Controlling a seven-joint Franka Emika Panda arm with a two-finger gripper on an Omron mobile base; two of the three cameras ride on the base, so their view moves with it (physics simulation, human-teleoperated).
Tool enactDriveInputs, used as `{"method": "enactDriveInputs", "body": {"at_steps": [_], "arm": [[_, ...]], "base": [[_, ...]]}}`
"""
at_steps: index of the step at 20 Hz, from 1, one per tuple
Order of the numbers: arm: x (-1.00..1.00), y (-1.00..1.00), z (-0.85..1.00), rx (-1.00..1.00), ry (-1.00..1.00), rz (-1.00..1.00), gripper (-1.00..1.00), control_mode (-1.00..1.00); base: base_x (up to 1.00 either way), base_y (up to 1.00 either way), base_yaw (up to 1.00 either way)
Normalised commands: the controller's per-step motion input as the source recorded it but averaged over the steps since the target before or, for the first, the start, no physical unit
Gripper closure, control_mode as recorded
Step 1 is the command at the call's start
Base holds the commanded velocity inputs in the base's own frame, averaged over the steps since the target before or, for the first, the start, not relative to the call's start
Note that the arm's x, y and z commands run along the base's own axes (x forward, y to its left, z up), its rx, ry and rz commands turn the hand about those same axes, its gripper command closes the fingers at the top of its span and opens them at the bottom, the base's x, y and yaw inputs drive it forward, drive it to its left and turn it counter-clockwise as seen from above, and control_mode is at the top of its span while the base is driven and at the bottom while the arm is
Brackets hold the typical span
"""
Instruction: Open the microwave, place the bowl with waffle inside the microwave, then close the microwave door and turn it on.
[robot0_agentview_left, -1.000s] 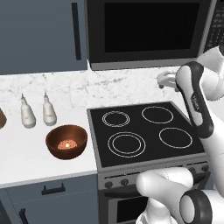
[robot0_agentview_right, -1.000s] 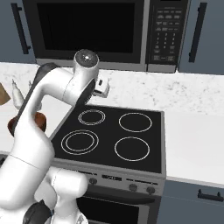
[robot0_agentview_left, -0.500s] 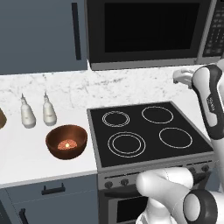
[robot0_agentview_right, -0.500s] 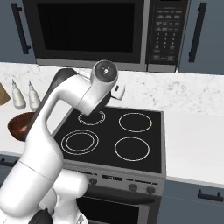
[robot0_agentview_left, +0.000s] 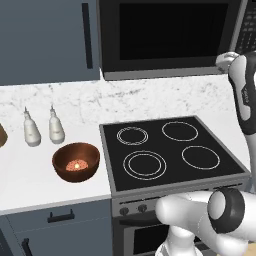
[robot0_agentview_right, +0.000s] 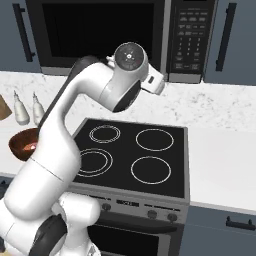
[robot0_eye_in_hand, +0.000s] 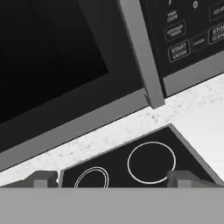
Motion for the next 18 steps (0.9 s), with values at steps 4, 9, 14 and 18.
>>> {"method": "enactDriveInputs", "body": {"at_steps": [4, 9, 14, 18], "arm": [[0.34, -0.65, 0.24, 0.00, 0.00, -0.20, -1.00, -1.00], [0.35, -0.48, 0.04, 0.00, -0.07, -0.16, -1.00, -1.00], [0.23, -0.12, 0.09, 0.01, -0.16, -0.05, -1.00, -1.00], [0.09, 0.00, 0.27, 0.04, -0.12, 0.00, -1.00, -1.00]], "base": [[0.00, 0.00, 0.00], [0.00, 0.00, 0.00], [0.00, 0.00, 0.00], [0.00, 0.00, 0.00]]}}
